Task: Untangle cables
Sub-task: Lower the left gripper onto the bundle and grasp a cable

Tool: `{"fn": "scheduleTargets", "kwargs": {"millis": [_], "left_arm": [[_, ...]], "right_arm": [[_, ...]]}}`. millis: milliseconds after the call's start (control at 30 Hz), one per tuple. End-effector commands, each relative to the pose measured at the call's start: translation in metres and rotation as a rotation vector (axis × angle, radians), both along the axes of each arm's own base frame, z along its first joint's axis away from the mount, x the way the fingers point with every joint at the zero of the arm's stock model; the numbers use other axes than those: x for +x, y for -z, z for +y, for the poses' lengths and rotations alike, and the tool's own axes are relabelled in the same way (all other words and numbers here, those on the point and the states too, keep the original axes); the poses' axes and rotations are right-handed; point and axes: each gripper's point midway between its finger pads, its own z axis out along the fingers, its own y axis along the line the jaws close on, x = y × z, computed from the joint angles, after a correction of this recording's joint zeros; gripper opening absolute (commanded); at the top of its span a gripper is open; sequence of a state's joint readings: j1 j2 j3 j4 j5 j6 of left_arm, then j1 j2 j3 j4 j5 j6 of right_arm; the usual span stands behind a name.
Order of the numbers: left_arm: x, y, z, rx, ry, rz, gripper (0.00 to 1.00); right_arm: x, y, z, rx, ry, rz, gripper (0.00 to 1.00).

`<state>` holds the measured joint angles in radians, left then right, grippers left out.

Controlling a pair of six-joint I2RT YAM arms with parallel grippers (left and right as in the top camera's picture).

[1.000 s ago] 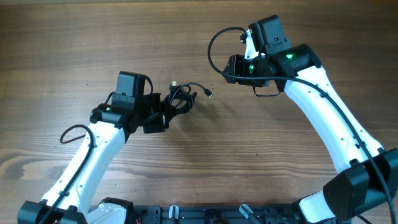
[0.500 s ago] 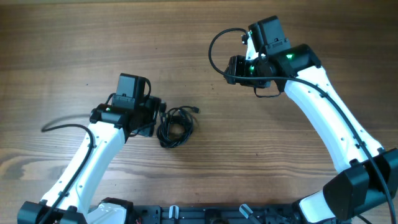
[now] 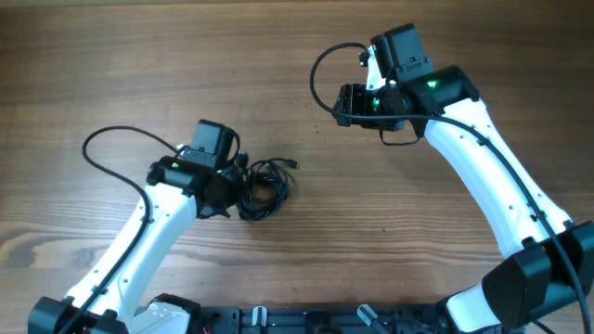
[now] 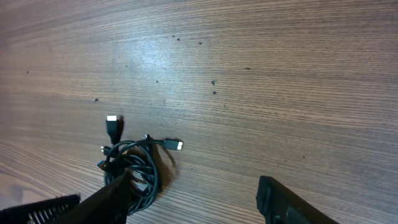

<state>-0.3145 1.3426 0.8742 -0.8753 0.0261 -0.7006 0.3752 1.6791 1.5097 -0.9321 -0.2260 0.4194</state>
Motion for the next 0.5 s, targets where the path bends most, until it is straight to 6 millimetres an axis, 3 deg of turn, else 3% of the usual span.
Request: {"fn": "scheduleTargets", "kwargs": {"millis": [0, 167, 267, 467], "left_arm": [[-0.005, 0.005, -0.011, 0.028, 0.121, -0.018, 0.3], [-0.006, 0.023, -0.013, 0.049, 0.133, 0.002, 0.33], [-0.006, 0.028, -0.008, 0.079, 0.098, 0.015, 0.39], [-0.005, 0.032, -0.004, 0.099, 0.07, 0.024, 0.39]], "right_arm": [[0.003, -0.011, -0.002, -0.014, -0.013, -0.042, 0.68], [0.003, -0.011, -0.002, -0.016, -0.015, -0.04, 0.68], [0.002, -0.01, -0.003, -0.019, -0.016, -0.035, 0.68], [0.001, -0.01, -0.003, -0.022, -0.022, -0.035, 0.68]]}}
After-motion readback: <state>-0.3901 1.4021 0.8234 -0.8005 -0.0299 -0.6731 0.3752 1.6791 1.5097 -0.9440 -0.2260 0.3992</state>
